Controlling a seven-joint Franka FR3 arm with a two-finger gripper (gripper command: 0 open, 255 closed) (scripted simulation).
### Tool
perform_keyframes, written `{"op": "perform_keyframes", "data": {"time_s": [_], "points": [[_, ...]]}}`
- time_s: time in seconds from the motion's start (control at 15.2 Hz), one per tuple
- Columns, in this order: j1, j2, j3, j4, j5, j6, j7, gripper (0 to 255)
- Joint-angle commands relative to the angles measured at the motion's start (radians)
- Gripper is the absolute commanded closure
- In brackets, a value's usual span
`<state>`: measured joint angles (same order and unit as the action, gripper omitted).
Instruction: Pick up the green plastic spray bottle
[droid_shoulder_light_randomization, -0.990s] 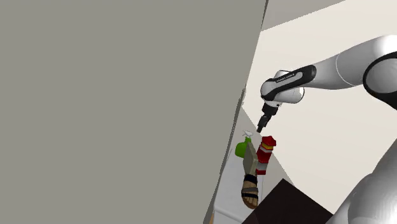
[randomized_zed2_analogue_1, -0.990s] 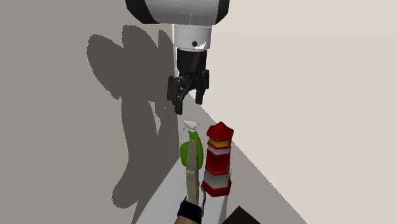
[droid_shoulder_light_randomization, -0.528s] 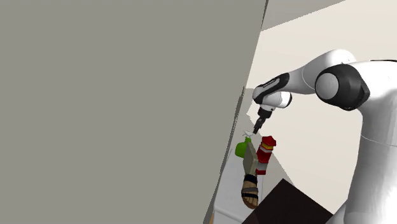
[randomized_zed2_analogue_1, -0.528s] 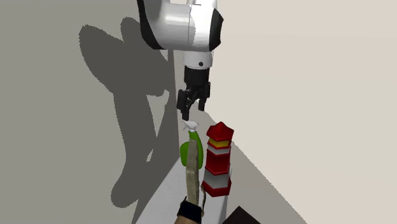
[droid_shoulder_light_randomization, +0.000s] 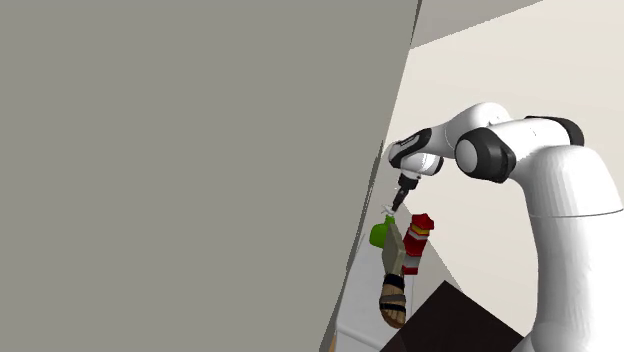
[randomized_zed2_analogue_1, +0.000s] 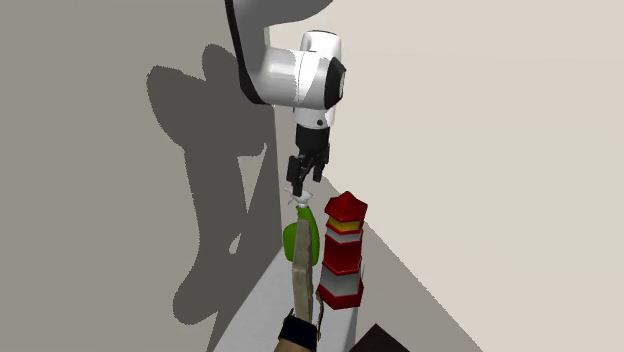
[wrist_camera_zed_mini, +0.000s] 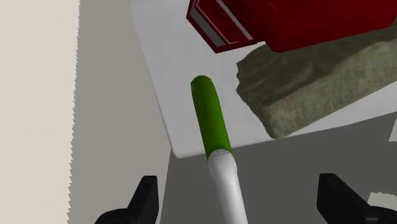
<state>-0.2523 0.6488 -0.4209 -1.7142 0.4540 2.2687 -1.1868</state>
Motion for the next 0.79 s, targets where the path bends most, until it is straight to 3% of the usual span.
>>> {"op": "perform_keyframes", "data": {"time_s": [0.0,0.46,0.53,0.73], "points": [[-0.008,0.027,0.010,0.015,0.011,0.012,-0.007,0],[-0.024,0.078,0.033,0.021,0.034,0.056,-0.024,0],[-0.025,0.065,0.031,-0.002,0.034,0.065,-0.034,255],[-0.034,0.087,0.036,0.017,0.040,0.066,-0.038,255]]}}
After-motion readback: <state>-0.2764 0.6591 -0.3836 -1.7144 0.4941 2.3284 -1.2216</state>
